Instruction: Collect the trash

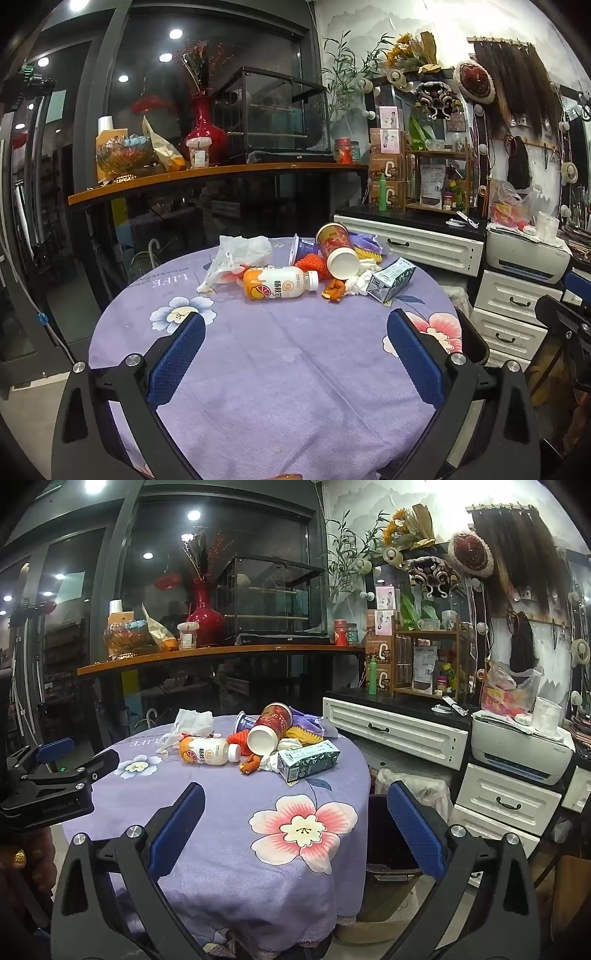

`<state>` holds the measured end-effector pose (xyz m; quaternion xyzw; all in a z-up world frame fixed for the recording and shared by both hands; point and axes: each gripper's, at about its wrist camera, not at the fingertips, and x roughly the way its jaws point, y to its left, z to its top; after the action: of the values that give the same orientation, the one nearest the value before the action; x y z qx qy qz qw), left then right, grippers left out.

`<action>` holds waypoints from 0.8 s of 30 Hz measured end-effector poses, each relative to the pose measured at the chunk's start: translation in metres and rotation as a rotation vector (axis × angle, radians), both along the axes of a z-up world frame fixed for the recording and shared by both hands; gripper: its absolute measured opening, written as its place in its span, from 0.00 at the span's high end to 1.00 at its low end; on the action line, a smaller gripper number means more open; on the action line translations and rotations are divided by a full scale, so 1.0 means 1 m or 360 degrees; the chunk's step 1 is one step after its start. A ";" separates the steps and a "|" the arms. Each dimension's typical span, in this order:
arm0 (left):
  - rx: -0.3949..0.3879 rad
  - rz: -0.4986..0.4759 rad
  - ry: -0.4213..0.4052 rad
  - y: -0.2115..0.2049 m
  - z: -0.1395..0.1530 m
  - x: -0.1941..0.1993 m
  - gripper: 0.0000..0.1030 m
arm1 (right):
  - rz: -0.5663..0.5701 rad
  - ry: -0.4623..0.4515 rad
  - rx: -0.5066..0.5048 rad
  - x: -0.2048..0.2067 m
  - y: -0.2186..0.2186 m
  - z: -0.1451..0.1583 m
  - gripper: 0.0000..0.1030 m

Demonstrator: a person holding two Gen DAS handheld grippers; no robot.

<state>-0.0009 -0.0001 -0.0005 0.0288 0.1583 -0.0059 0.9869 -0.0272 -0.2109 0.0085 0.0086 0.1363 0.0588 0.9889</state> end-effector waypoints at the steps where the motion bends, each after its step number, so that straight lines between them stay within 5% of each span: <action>1: 0.0000 -0.0001 -0.0002 -0.001 -0.002 0.000 0.05 | 0.0001 0.0002 0.0001 0.000 0.000 -0.001 0.05; 24: 0.0000 -0.0007 0.0007 -0.007 -0.010 0.005 0.05 | 0.0006 0.0002 -0.0003 0.000 0.000 0.001 0.05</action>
<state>0.0038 -0.0066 -0.0109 0.0294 0.1605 -0.0082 0.9866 -0.0271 -0.2110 0.0095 0.0074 0.1369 0.0606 0.9887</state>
